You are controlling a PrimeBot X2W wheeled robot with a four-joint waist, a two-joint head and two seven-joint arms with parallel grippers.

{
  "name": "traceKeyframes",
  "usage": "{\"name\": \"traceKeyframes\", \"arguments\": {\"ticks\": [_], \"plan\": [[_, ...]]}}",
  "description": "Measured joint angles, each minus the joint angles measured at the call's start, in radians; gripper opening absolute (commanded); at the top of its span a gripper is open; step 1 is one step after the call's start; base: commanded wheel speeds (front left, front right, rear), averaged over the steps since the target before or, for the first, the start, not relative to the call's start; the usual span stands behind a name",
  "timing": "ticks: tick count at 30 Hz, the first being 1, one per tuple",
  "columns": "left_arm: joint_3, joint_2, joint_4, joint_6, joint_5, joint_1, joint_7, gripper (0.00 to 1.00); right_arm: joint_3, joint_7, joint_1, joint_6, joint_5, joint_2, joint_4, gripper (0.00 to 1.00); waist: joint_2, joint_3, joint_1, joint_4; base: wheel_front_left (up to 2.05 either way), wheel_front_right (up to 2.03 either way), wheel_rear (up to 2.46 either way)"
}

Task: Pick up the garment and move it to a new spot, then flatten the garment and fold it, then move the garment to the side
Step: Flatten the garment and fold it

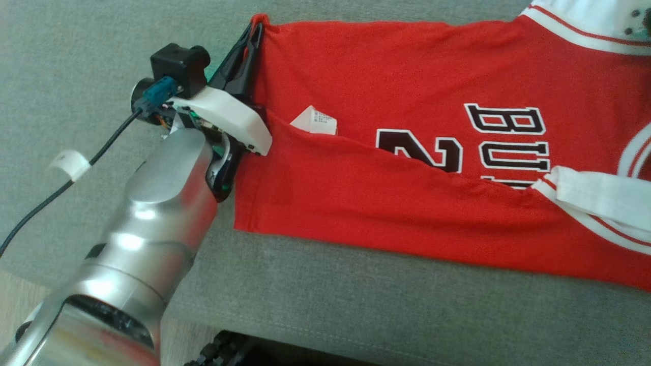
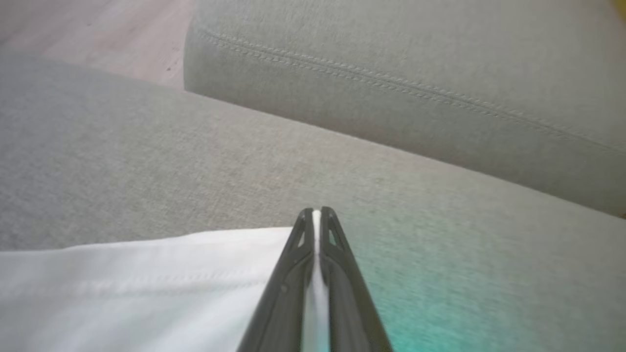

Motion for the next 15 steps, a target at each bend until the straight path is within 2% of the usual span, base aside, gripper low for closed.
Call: {"name": "traceKeyframes", "arguments": {"ticks": [4, 9, 15], "plan": [[0.010, 0.012, 0.000, 0.000, 0.001, -0.006, -0.005, 0.00, -0.058, -0.136, 0.003, 0.000, -0.026, -0.002, -0.004, 0.00, 0.0000, -0.013, 0.0000, -0.024, 0.00, 0.00, 0.00], [0.096, 0.039, -0.089, 0.029, 0.064, -0.016, -0.007, 0.00, -0.150, -0.311, 0.002, 0.000, -0.061, 0.009, -0.008, 0.00, 0.0000, -0.034, -0.0001, -0.064, 0.00, 0.00, 0.00], [0.203, 0.073, -0.174, 0.053, 0.161, 0.025, -0.012, 0.00, -0.188, -0.396, 0.009, 0.000, -0.065, 0.094, -0.006, 0.00, 0.0001, -0.071, -0.0001, -0.131, 0.00, 0.00, 0.00]]}}
